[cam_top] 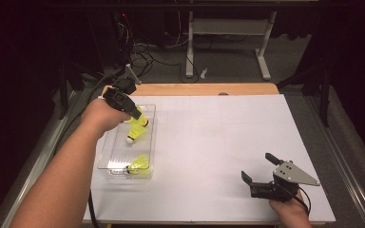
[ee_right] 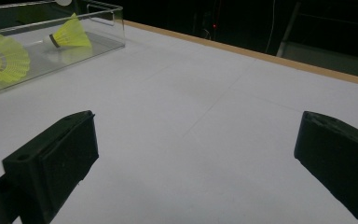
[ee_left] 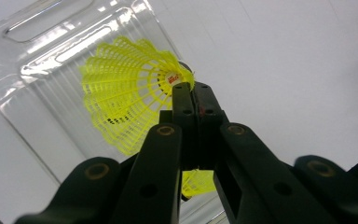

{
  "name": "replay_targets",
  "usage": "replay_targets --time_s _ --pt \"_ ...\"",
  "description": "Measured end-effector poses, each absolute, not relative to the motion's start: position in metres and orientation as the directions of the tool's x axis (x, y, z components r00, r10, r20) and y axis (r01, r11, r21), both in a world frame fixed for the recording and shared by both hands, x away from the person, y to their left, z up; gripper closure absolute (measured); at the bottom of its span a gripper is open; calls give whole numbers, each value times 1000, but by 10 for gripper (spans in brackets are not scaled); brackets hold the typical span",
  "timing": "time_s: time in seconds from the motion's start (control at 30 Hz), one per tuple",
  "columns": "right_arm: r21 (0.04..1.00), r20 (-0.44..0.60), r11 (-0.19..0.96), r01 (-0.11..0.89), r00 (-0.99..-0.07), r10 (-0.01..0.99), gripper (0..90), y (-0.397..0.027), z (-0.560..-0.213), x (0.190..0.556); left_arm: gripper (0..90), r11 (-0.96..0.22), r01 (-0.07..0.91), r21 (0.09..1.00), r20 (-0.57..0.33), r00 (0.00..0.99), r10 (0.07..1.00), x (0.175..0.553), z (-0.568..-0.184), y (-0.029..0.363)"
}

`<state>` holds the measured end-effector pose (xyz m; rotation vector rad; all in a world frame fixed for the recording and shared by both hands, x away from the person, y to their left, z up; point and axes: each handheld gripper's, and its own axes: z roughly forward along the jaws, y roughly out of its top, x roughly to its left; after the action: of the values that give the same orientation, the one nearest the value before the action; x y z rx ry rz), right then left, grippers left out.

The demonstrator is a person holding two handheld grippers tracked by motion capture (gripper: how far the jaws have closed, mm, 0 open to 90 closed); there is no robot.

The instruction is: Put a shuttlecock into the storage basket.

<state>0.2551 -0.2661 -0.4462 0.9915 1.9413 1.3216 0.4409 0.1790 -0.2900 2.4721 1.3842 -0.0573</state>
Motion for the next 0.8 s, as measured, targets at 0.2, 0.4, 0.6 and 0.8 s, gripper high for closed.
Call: replay_targets --time_s 0.2,0.4,0.6,0.8 --pt "937 -59 237 255 -554 831 2 -265 -446 255 900 -473 845 249 -163 518 840 440 -291 185" --pt "938 -56 234 255 -554 830 2 -266 -447 255 900 -474 846 243 -154 516 843 441 -296 186" --pt "938 -58 235 254 -554 831 2 -266 -447 255 899 -480 846 234 -133 517 846 441 -302 183" --pt "938 -59 235 253 -553 831 2 -266 -446 255 899 -482 847 222 -128 516 847 442 -311 180"
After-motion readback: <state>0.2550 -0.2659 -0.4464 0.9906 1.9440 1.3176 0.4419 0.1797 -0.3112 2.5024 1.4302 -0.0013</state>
